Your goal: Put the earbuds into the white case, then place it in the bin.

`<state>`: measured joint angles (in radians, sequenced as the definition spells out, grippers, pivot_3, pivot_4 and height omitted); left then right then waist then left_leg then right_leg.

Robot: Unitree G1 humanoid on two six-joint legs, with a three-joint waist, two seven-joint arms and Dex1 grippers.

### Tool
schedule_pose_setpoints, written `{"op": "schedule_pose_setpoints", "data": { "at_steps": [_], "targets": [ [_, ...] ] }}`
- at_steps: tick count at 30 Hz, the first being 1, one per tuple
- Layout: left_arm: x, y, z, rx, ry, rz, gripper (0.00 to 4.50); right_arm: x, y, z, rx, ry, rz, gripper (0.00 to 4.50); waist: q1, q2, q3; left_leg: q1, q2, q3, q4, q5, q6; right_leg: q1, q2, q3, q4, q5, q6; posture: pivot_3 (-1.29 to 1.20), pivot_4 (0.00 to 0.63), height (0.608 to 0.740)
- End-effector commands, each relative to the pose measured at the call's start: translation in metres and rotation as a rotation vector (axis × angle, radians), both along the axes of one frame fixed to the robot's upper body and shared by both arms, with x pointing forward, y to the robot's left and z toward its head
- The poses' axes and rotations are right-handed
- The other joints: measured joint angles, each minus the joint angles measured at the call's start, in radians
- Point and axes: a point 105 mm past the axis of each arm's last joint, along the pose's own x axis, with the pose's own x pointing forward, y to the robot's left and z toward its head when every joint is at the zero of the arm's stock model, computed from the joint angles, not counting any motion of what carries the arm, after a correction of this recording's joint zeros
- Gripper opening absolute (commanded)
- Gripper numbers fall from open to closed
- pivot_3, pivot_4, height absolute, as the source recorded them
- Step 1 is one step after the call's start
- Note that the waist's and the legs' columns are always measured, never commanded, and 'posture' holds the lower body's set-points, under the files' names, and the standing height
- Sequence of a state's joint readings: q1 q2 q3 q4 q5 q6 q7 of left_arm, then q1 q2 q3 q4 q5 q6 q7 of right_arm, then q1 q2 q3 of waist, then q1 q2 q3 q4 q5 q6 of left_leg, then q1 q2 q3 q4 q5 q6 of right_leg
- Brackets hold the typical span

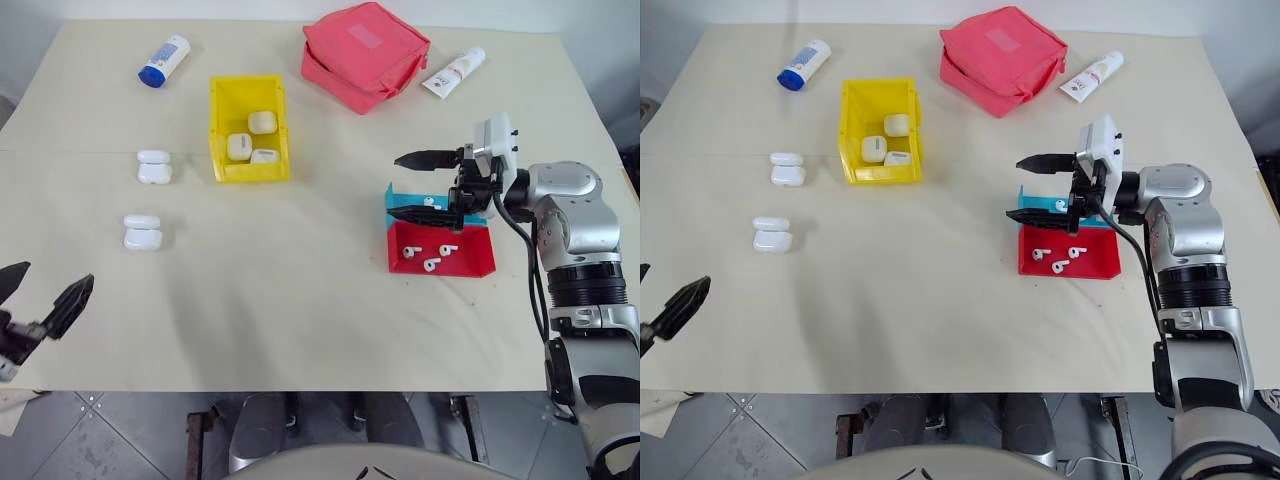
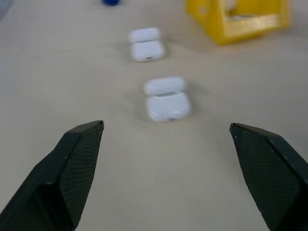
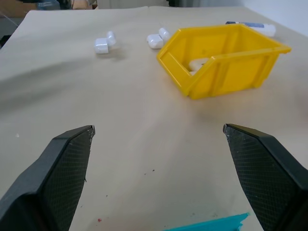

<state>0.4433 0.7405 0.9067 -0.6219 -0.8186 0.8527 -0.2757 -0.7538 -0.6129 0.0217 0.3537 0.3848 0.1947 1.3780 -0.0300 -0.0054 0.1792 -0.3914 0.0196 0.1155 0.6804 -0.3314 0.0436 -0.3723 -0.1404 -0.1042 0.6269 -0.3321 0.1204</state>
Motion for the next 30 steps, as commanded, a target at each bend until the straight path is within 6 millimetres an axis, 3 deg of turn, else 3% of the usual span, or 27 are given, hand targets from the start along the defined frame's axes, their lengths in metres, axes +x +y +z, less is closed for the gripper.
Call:
{"op": "schedule_pose_setpoints", "data": {
  "at_steps": [1, 11, 30],
  "targets": [
    [0.018, -0.008, -0.009, -0.035, 0.12, 0.097, 4.47, -0.005, 0.001, 0.011, -0.002, -0.044, 0.033, 4.5, 0.0, 0.0, 0.0, 0.0, 0.0, 0.0, 0.0, 0.0, 0.0, 0.0, 0.0, 0.0, 0.0, 0.0, 0.0, 0.0, 0.15, 0.74],
    [0.073, -0.023, -0.003, -0.047, 0.289, 0.158, 4.47, -0.006, 0.0, 0.012, -0.027, -0.04, 0.046, 4.5, 0.004, 0.0, 0.001, 0.0, -0.002, -0.001, 0.001, 0.001, 0.0, 0.001, 0.009, -0.001, 0.002, 0.0, 0.0, 0.0, 0.15, 0.74],
    [0.107, -0.017, -0.012, -0.056, 0.507, 0.134, 4.47, -0.007, -0.007, 0.005, -0.035, -0.035, 0.021, 4.5, 0.004, -0.001, 0.001, 0.0, -0.003, 0.001, 0.0, 0.002, -0.002, -0.002, 0.01, -0.001, 0.002, 0.0, 0.001, 0.0, 0.15, 0.74]
  ]
}}
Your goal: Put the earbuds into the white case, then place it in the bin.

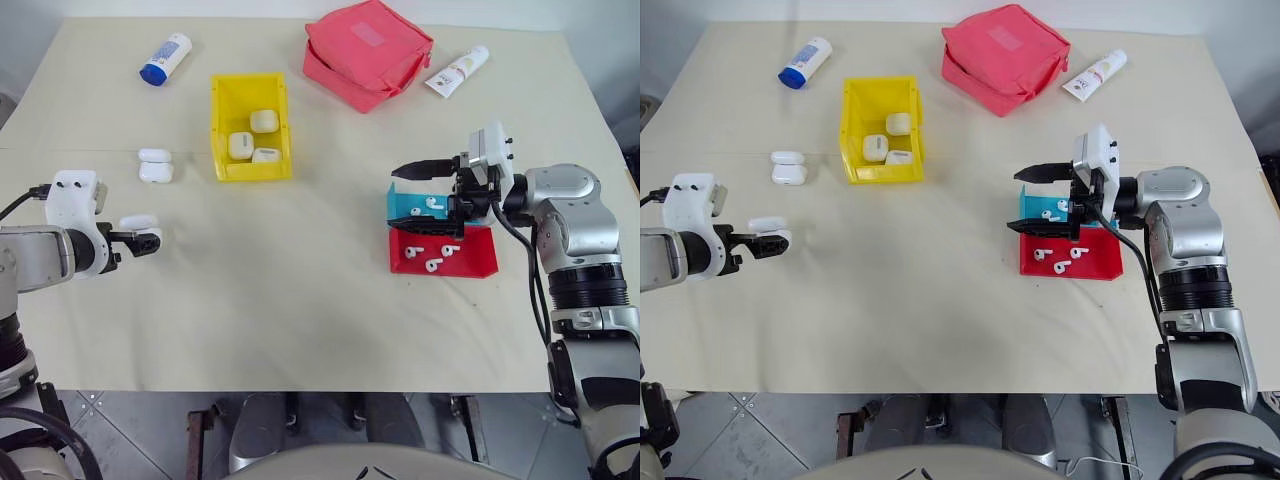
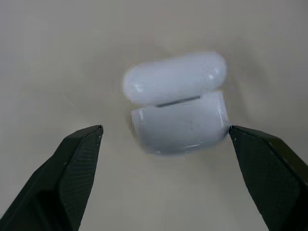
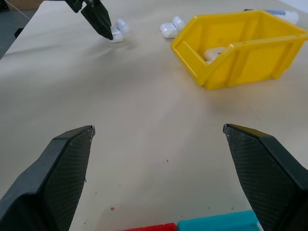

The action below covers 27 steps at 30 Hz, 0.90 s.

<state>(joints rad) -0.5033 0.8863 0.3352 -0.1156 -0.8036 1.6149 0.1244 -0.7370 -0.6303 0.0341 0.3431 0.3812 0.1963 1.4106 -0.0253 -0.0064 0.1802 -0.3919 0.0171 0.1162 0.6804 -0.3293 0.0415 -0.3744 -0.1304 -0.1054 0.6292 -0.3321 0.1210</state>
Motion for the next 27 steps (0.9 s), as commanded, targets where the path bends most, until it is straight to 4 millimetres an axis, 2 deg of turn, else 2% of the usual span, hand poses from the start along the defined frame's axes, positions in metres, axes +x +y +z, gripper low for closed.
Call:
{"op": "schedule_pose_setpoints", "data": {
  "at_steps": [1, 12, 27],
  "targets": [
    [0.004, 0.006, 0.009, 0.017, -0.007, 0.013, 4.47, -0.002, -0.005, 0.011, -0.002, -0.054, -0.005, 4.5, 0.0, 0.0, 0.0, 0.0, 0.0, 0.0, 0.0, 0.0, 0.0, 0.0, 0.0, 0.0, 0.0, 0.0, 0.0, 0.0, 0.15, 0.74],
    [0.006, 0.009, 0.003, -0.047, 0.033, 0.051, 4.47, -0.001, -0.008, 0.008, -0.011, -0.055, -0.019, 4.5, -0.001, 0.0, 0.0, 0.0, 0.0, 0.0, 0.0, 0.0, 0.0, 0.0, 0.0, 0.0, 0.001, 0.0, 0.0, 0.0, 0.15, 0.74],
    [0.0, -0.003, -0.015, -0.133, 0.102, 0.074, 4.47, 0.002, -0.006, 0.005, -0.017, -0.058, -0.009, 4.5, -0.002, 0.0, 0.0, 0.0, 0.0, -0.001, 0.001, 0.0, 0.0, 0.0, -0.003, 0.002, 0.003, 0.0, 0.0, 0.0, 0.15, 0.74]
  ]
}}
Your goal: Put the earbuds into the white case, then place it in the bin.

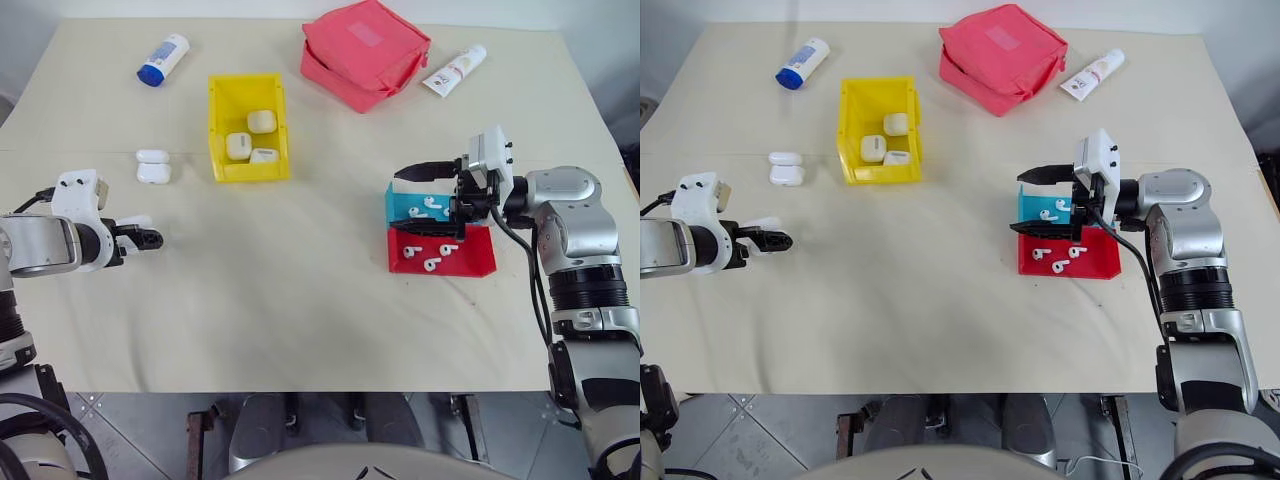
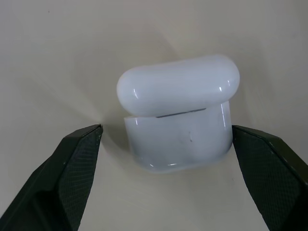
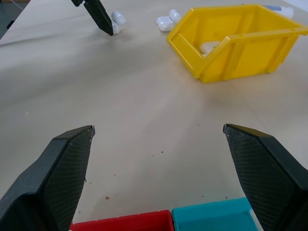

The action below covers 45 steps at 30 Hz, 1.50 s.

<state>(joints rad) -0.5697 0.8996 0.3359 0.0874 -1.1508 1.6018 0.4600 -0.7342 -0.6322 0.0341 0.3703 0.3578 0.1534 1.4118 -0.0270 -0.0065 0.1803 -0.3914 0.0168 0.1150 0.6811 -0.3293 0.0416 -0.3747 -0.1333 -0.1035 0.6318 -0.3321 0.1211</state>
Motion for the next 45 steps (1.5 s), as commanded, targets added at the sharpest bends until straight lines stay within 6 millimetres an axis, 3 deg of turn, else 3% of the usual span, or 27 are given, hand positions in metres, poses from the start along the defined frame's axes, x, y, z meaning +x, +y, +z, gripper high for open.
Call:
{"op": "schedule_pose_setpoints", "data": {
  "at_steps": [1, 7, 10, 18, 23, 28, 33, 37, 43, 45],
  "targets": [
    [-0.007, -0.003, -0.012, -0.033, 0.053, -0.003, 4.47, 0.0, -0.002, 0.009, 0.004, -0.04, 0.006, 4.5, 0.0, 0.0, 0.0, 0.0, 0.0, 0.0, 0.0, 0.0, 0.0, 0.0, 0.0, 0.0, 0.0, 0.0, 0.0, 0.0, 0.15, 0.74],
    [-0.01, -0.005, -0.016, -0.043, 0.075, 0.008, 4.47, 0.0, -0.001, 0.007, 0.005, -0.039, 0.006, 4.5, 0.0, 0.0, 0.0, 0.001, 0.0, 0.0, 0.0, 0.0, 0.0, 0.0, 0.0, 0.0, 0.001, 0.0, 0.0, 0.0, 0.15, 0.74],
    [-0.01, -0.003, -0.016, -0.031, 0.077, 0.03, 3.87, 0.0, 0.0, 0.007, 0.007, -0.04, 0.007, 4.5, 0.0, 0.0, 0.0, 0.001, -0.001, 0.0, 0.0, 0.0, 0.0, 0.0, 0.0, 0.0, 0.002, 0.0, 0.0, 0.0, 0.15, 0.74],
    [-0.007, -0.004, -0.011, -0.022, 0.043, 0.031, 1.46, 0.0, 0.001, 0.007, 0.014, -0.043, 0.003, 4.5, 0.006, 0.0, 0.0, 0.002, -0.002, -0.001, 0.001, 0.0, 0.0, 0.0, 0.0, 0.0, 0.004, 0.0, 0.0, 0.0, 0.15, 0.74],
    [-0.013, 0.0, -0.007, 0.013, 0.029, 0.017, 1.46, 0.0, -0.002, 0.008, 0.013, -0.048, -0.009, 4.5, 0.008, 0.0, 0.0, 0.001, -0.003, -0.001, 0.001, 0.0, 0.0, 0.0, 0.0, 0.0, 0.004, 0.0, 0.0, 0.0, 0.15, 0.74],
    [-0.037, -0.016, 0.005, 0.124, 0.008, -0.217, 1.46, -0.001, -0.006, 0.01, 0.012, -0.055, -0.027, 4.5, -0.001, 0.0, 0.0, 0.001, -0.002, -0.001, -0.001, 0.0, 0.0, 0.0, 0.001, 0.0, 0.003, 0.0, 0.0, 0.0, 0.15, 0.74],
    [-0.054, 0.006, 0.017, 0.136, -0.007, -0.188, 1.46, -0.003, -0.008, 0.01, 0.004, -0.054, -0.033, 4.5, -0.002, 0.0, 0.0, 0.001, 0.0, 0.001, -0.001, 0.0, -0.001, 0.0, 0.003, 0.001, -0.002, 0.0, 0.0, 0.0, 0.15, 0.74],
    [-0.053, 0.028, 0.032, 0.161, -0.047, -0.103, 2.35, -0.003, -0.008, 0.01, 0.001, -0.053, -0.034, 4.5, -0.001, 0.0, 0.001, 0.0, 0.001, 0.003, -0.001, 0.001, -0.002, 0.0, 0.004, 0.0, -0.003, 0.0, 0.0, 0.0, 0.15, 0.74],
    [-0.032, 0.034, 0.047, 0.233, -0.119, -0.126, 4.23, -0.002, -0.007, 0.011, -0.001, -0.053, -0.037, 4.5, 0.004, -0.001, 0.001, 0.0, 0.0, 0.003, -0.002, 0.001, -0.002, -0.001, 0.002, 0.0, -0.003, 0.0, 0.0, 0.0, 0.15, 0.74],
    [-0.026, 0.038, 0.048, 0.265, -0.12, -0.133, 4.49, -0.002, -0.008, 0.011, -0.003, -0.054, -0.037, 4.5, 0.002, -0.001, 0.001, 0.0, -0.001, 0.003, -0.002, 0.001, -0.002, -0.001, 0.002, -0.001, -0.003, 0.0, 0.0, 0.0, 0.15, 0.74]
  ]
}}
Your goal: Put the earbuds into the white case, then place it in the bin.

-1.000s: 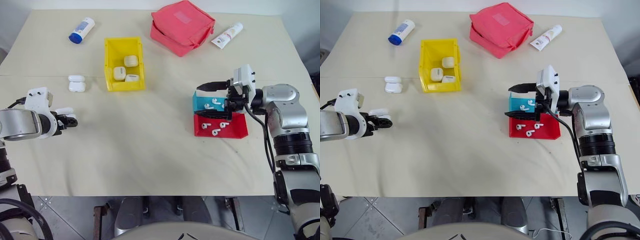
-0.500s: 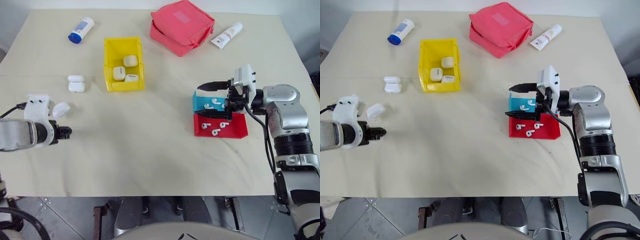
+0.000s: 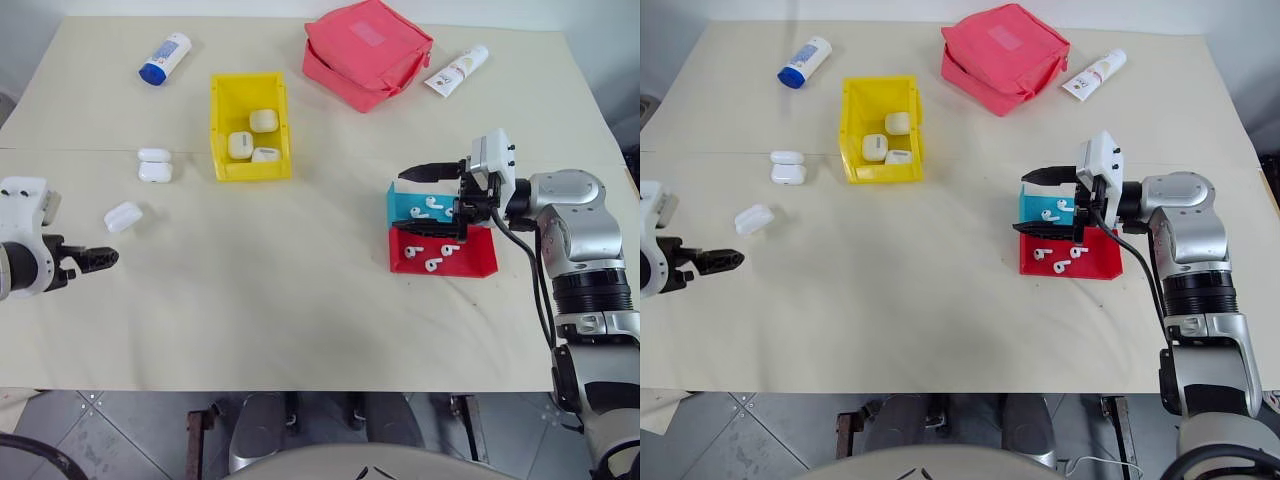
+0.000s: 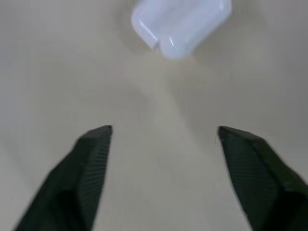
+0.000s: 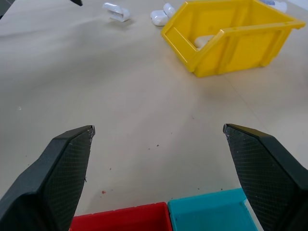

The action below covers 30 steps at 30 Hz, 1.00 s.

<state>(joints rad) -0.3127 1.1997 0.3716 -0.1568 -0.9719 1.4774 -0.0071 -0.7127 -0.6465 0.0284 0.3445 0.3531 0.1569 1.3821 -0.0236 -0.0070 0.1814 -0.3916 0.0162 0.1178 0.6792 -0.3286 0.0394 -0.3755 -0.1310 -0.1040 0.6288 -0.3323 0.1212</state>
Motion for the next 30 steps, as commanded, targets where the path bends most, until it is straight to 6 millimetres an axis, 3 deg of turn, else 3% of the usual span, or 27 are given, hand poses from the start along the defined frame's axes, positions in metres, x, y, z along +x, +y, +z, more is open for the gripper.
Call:
{"op": "schedule_pose_setpoints", "data": {
  "at_steps": [1, 8, 15, 22, 30],
  "targets": [
    [0.014, 0.013, 0.012, 0.079, -0.056, 0.01, 4.49, -0.002, -0.003, 0.013, 0.006, -0.045, -0.003, 4.5, -0.002, 0.0, 0.0, 0.0, 0.0, 0.001, -0.001, 0.0, 0.0, 0.0, 0.0, 0.0, -0.001, 0.0, 0.0, 0.0, 0.15, 0.74],
    [0.054, 0.03, 0.019, 0.099, -0.196, 0.053, 4.49, -0.005, -0.007, 0.014, 0.0, -0.049, -0.022, 4.5, -0.002, 0.0, 0.0, 0.0, 0.001, 0.003, -0.001, 0.0, 0.0, -0.002, 0.002, -0.003, 0.0, 0.0, 0.0, 0.0, 0.15, 0.74],
    [0.075, 0.029, -0.015, 0.053, -0.168, 0.033, 4.49, -0.01, -0.011, 0.014, -0.007, -0.048, -0.036, 4.5, -0.001, 0.0, 0.0, 0.0, 0.0, 0.003, 0.0, 0.0, 0.001, -0.002, 0.001, -0.004, 0.002, 0.0, 0.0, 0.0, 0.15, 0.74],
    [0.067, 0.02, -0.037, 0.04, -0.067, -0.016, 4.49, -0.012, -0.013, 0.016, -0.009, -0.055, -0.048, 4.5, -0.004, 0.0, 0.0, 0.001, 0.001, 0.003, 0.001, 0.0, 0.002, -0.002, 0.0, -0.003, 0.005, 0.0, 0.0, 0.0, 0.15, 0.74],
    [0.027, 0.006, -0.045, -0.024, 0.085, -0.003, 4.49, -0.011, -0.011, 0.015, -0.013, -0.054, -0.047, 4.5, -0.004, 0.0, 0.0, 0.002, 0.001, 0.003, 0.001, 0.0, 0.002, -0.002, -0.001, -0.002, 0.008, 0.0, 0.0, 0.0, 0.15, 0.74]
  ]
}}
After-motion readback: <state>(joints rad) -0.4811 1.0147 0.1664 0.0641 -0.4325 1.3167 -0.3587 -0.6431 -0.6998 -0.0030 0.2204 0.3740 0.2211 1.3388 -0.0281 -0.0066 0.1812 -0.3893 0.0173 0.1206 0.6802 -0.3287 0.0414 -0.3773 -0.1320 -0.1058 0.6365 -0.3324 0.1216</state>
